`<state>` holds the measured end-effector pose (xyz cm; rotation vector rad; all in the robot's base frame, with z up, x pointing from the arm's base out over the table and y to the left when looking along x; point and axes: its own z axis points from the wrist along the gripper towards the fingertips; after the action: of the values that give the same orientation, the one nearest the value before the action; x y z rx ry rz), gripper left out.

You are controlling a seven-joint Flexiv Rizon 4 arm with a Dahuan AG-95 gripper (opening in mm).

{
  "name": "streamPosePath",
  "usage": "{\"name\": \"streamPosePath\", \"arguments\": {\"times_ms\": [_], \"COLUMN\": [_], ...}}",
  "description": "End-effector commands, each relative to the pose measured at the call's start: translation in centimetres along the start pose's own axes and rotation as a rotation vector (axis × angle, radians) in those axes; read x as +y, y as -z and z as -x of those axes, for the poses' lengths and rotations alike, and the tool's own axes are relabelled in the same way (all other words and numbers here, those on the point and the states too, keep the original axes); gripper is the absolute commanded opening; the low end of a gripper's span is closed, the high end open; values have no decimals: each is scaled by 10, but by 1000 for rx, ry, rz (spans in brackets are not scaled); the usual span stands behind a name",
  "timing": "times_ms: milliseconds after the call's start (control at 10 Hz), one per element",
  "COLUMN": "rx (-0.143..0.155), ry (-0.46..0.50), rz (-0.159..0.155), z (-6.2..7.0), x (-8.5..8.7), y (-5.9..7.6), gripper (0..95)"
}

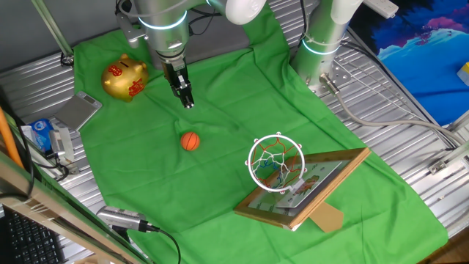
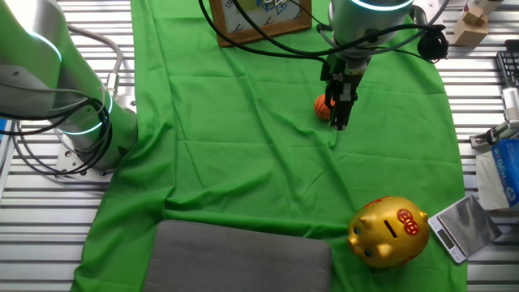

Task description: Grab a basketball, release it and shoot it into the basket

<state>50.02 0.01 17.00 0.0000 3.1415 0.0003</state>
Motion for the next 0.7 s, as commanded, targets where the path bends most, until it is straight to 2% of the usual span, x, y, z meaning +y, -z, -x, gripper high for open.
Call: {"name": "streamPosePath", "arguments": {"times_ms": [100, 200, 700], "rx": [-27, -22, -21], "ry": [323, 323, 321], "rz": [56, 39, 38], "z": [0, 0, 0], "x": [0, 1, 1], "y": [0, -1, -1], "gripper": [0, 0, 0]}}
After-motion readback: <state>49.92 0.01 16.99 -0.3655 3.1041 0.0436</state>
